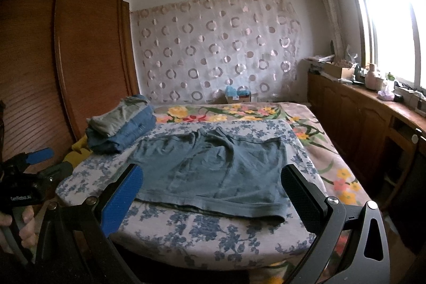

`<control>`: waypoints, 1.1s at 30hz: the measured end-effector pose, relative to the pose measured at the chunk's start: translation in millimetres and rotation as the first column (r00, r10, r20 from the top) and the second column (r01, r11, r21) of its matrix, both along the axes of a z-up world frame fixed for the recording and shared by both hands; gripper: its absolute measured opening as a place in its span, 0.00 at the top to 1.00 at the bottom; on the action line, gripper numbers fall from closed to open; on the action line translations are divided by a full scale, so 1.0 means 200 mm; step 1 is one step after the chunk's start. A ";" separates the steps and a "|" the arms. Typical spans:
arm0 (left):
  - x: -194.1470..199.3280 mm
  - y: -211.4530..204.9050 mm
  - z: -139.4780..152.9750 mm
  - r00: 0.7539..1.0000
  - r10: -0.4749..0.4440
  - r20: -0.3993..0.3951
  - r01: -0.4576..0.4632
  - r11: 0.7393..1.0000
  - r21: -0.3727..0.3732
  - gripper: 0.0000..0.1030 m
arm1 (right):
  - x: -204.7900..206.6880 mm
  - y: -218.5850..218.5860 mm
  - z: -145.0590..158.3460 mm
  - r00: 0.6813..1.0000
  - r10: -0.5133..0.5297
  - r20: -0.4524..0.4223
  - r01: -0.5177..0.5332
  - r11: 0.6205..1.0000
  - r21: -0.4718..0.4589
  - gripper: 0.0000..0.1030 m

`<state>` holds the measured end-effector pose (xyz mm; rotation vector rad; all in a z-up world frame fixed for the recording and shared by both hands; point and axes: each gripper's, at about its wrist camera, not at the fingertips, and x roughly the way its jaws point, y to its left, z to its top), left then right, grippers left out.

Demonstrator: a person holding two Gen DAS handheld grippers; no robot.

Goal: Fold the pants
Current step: 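Lower both grippers toward the pants hem, left and right tools side by side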

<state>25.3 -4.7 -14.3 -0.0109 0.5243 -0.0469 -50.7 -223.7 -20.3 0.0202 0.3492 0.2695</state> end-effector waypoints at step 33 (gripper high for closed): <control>0.31 0.22 -0.38 0.984 -0.003 -0.179 0.007 1.000 0.023 0.03 | 0.11 -0.12 -0.07 0.994 0.000 -0.112 -0.008 0.998 -0.069 0.03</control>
